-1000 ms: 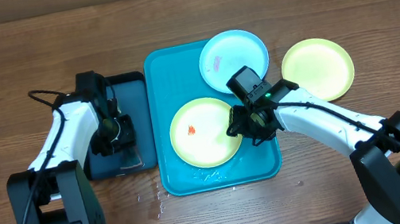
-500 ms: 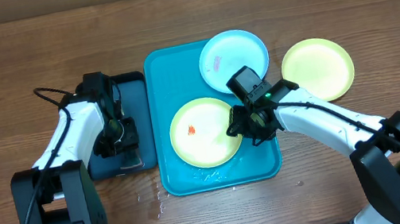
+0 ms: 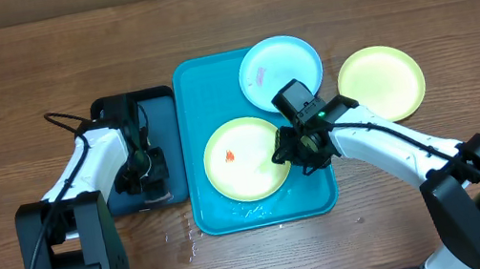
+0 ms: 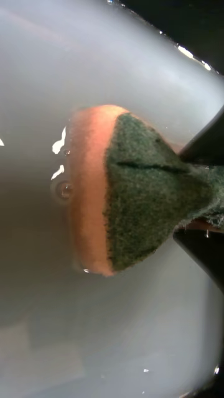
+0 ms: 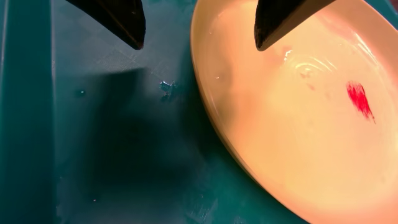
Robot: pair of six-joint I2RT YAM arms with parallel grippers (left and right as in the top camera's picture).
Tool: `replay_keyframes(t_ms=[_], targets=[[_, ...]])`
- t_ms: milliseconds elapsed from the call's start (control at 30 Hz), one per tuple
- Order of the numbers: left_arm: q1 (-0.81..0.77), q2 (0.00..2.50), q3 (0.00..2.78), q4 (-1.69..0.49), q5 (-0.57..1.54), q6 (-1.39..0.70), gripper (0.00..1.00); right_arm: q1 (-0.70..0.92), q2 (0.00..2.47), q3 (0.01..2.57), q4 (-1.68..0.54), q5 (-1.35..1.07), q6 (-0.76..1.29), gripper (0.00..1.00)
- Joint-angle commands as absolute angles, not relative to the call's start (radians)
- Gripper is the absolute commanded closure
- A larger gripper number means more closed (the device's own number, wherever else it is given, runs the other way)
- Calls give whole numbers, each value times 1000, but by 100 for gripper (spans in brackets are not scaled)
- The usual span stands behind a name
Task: Clean dirty plates on tray and stack at the side
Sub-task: 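Lift the sponge with the left gripper above the black tray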
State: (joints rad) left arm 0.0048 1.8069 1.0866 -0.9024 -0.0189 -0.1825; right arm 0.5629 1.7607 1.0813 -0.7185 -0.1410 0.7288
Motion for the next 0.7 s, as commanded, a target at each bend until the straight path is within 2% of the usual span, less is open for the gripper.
replay_keyframes(t_ms=[0, 67, 233, 300, 433, 667], targets=[[-1, 1819, 1074, -892, -33, -186, 89, 561, 1745, 1107, -716, -131, 724, 42], [0, 1819, 1076, -886, -33, -170, 96, 561, 1745, 1107, -716, -131, 724, 42], [11, 1819, 1112, -890, -33, -136, 96, 561, 1745, 1107, -716, -131, 724, 42], [21, 1816, 1139, -895, -26, -128, 96, 561, 1745, 1106, -715, -129, 724, 47], [47, 1803, 1199, -912, 49, -51, 96, 563, 1745, 1098, -716, -128, 734, 47], [75, 1748, 1264, -895, 151, 2, 96, 603, 1746, 1060, -667, -131, 736, 39]])
